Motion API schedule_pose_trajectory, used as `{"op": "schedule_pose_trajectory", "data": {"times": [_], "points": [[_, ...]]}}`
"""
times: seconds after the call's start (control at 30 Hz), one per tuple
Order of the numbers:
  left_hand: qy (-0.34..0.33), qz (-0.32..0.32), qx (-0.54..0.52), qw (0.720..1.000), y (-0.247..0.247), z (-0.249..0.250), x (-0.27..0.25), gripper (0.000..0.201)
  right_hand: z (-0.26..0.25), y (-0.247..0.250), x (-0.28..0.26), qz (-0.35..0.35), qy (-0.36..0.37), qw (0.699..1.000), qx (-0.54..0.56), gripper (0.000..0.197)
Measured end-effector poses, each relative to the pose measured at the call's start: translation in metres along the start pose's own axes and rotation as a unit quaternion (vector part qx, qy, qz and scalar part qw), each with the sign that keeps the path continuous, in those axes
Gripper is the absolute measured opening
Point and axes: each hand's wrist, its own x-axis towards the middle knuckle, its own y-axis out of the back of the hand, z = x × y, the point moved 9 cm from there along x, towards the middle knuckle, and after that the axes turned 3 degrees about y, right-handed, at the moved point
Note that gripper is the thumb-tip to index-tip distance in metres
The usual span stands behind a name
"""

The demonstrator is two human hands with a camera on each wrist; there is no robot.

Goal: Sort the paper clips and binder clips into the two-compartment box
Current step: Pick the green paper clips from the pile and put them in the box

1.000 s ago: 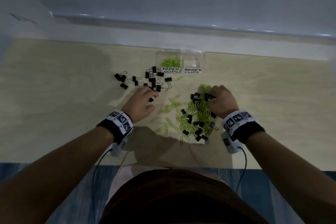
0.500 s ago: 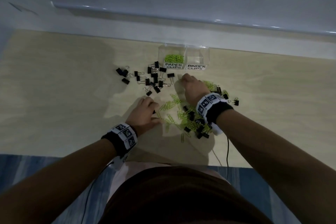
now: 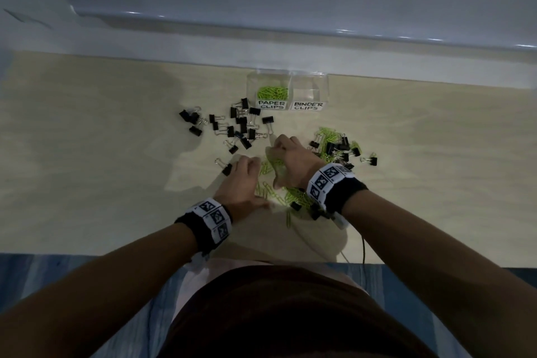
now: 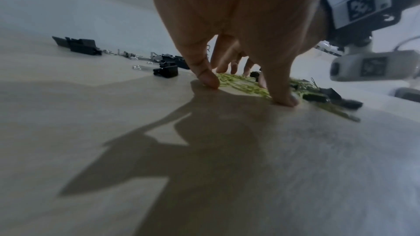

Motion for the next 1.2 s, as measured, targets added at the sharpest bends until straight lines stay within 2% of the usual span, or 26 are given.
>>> {"op": "schedule_pose_trajectory", "data": {"times": [0.2, 0.4, 0.53, 0.63, 0.73, 0.8, 0.93, 1.07, 1.13, 1.2], "points": [[0.012, 0.036, -0.057, 0.998, 0.017, 0.007, 0.025, 0.053, -0.004, 0.001, -0.002, 0.007, -0.005, 0.998, 0.070, 0.054], [0.012, 0.045, -0.046, 0.998, 0.028, 0.017, 0.038, 0.022, -0.004, 0.011, -0.006, 0.039, -0.008, 0.997, 0.071, 0.031], [0.001, 0.025, -0.040, 0.999, 0.029, 0.020, 0.043, 0.014, 0.005, 0.019, -0.011, 0.065, -0.014, 0.995, 0.076, 0.021], [-0.001, 0.016, -0.054, 0.998, 0.032, 0.018, 0.045, 0.013, 0.027, 0.024, -0.012, 0.089, -0.073, 0.984, 0.134, 0.015], [-0.007, 0.025, -0.096, 0.995, 0.044, 0.015, 0.048, 0.008, 0.053, 0.033, -0.016, 0.128, -0.154, 0.946, 0.254, 0.010], [-0.007, 0.040, -0.137, 0.990, 0.059, 0.013, 0.051, 0.004, 0.063, 0.046, -0.017, 0.159, -0.181, 0.912, 0.332, 0.007], [-0.009, 0.089, -0.191, 0.978, 0.102, 0.015, 0.065, 0.003, 0.072, 0.093, -0.003, 0.228, -0.160, 0.858, 0.432, 0.011], [0.007, 0.157, -0.222, 0.962, 0.148, 0.011, 0.090, 0.003, 0.079, 0.139, 0.028, 0.312, -0.148, 0.839, 0.421, 0.013], [0.030, 0.196, -0.222, 0.955, 0.163, 0.006, 0.105, 0.004, 0.083, 0.148, 0.043, 0.336, -0.176, 0.842, 0.383, 0.013], [0.052, 0.218, -0.205, 0.953, 0.170, 0.007, 0.120, 0.002, 0.084, 0.146, 0.054, 0.327, -0.208, 0.854, 0.347, 0.014]]}}
